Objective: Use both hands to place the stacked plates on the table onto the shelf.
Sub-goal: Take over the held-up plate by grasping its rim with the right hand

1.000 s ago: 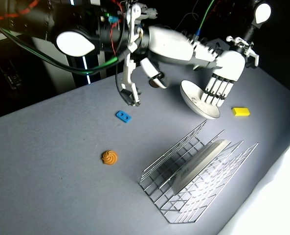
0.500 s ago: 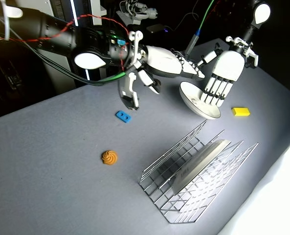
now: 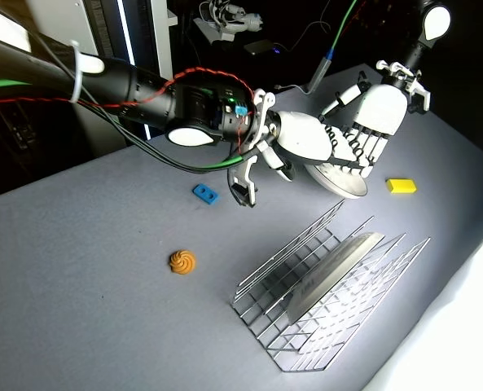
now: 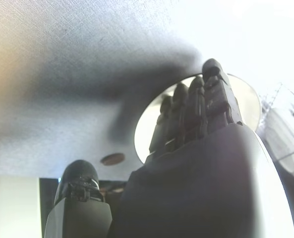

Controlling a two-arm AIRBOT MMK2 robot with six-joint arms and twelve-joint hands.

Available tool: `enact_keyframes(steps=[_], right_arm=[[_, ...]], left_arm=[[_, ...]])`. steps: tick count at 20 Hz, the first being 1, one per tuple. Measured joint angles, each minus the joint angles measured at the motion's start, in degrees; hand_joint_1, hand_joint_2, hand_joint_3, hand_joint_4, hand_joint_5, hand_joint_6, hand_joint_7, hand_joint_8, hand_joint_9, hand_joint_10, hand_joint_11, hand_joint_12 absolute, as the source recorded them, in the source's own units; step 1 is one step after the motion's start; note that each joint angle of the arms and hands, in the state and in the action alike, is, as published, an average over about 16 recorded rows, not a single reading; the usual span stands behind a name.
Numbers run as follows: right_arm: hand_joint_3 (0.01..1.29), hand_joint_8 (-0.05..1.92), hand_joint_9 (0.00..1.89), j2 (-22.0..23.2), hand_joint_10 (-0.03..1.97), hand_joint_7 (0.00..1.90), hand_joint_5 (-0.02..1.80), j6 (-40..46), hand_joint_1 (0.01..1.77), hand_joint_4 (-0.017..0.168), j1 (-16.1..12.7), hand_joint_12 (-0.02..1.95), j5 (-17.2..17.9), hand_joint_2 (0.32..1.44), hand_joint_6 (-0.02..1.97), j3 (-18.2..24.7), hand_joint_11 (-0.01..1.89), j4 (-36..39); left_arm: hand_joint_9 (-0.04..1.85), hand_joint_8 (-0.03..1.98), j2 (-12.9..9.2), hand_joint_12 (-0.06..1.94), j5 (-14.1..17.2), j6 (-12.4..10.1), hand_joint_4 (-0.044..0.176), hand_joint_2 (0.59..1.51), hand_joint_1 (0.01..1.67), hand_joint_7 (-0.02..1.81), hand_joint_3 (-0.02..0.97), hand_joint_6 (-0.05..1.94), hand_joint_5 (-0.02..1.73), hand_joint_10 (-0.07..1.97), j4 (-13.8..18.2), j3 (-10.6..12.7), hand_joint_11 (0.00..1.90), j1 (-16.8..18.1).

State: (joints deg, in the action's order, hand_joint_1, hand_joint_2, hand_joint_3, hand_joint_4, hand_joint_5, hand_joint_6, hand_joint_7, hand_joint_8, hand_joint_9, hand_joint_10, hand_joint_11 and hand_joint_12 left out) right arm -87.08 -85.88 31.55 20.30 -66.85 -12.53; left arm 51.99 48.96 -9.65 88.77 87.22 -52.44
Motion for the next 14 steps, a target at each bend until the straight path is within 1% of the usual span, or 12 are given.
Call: enact_keyframes(steps=[2,6,10,14], right_arm=[[0.02,0.01,0.05,-1.65,0.03,0.06,0.07,0.13,1.45,0.003,0.21,0.19,0.13,0.99,0.03,-1.82,0.03,-0.15],[0.01,0.01,0.2,-4.36,0.04,0.22,0.22,0.33,1.43,0.003,0.52,0.52,0.37,1.02,0.05,-4.71,0.08,-0.22],[0.01,0.1,0.42,-6.28,0.1,0.43,0.4,0.48,1.38,0.002,0.53,0.9,1.18,1.03,0.2,-6.66,0.22,-0.12],[0.02,0.25,0.65,-7.52,0.27,0.65,0.61,0.6,1.33,-0.002,0.52,1.24,2.03,1.02,0.37,-7.7,0.41,0.14]], left_arm=[[0.02,0.0,0.06,0.09,0.02,0.0,-0.004,1.081,0.02,0.05,0.014,-0.02,0.06,-0.03,0.02,0.08,0.03,0.01],[0.02,0.0,0.18,0.1,0.07,0.0,-0.004,1.086,0.02,0.05,0.014,-0.02,0.06,-0.03,0.07,0.25,0.03,0.03],[0.02,0.0,0.27,0.1,0.11,0.0,-0.004,1.089,0.02,0.06,0.014,-0.02,0.06,-0.02,0.12,0.43,0.02,0.05],[0.02,0.0,0.34,0.1,0.09,-0.01,-0.005,1.091,0.02,0.06,0.014,-0.02,0.05,-0.02,0.16,0.56,0.02,0.14]])
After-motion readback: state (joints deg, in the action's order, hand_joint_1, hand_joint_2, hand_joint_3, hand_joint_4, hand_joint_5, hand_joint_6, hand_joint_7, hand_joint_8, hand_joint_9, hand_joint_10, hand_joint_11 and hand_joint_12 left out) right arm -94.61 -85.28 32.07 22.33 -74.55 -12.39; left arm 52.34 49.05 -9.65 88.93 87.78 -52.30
